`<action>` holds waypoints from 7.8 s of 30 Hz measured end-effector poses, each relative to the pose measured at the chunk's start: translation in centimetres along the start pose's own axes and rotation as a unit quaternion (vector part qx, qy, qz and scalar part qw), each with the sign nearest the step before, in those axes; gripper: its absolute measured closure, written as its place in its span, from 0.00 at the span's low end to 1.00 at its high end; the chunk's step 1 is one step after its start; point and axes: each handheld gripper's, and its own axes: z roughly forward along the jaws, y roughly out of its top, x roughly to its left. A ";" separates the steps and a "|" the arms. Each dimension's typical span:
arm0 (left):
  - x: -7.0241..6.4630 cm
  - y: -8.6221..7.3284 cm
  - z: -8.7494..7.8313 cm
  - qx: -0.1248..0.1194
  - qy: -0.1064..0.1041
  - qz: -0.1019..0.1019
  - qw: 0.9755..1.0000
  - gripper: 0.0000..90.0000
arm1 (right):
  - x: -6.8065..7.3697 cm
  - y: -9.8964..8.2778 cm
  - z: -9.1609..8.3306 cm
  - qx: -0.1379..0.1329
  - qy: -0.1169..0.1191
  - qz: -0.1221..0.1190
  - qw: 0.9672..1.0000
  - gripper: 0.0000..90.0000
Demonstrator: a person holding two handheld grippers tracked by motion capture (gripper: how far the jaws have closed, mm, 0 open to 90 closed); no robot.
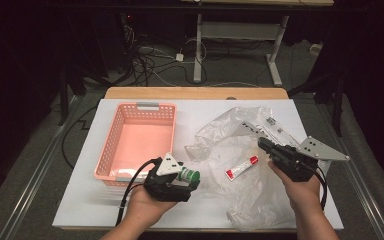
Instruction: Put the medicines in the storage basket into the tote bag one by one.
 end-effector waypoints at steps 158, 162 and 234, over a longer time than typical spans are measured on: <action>9.8 -4.5 -5.3 0.028 0.099 -0.140 0.985 0.59 | -0.2 -0.7 0.6 0.013 0.000 0.004 1.000 1.00; 10.3 -4.1 -5.1 0.061 0.092 -0.148 0.983 0.71 | -0.2 -0.8 0.6 0.013 -0.001 0.004 1.000 1.00; 14.0 -1.5 -1.1 0.289 -0.019 -0.164 0.943 0.98 | 0.0 -0.8 0.8 0.019 0.003 0.003 1.000 1.00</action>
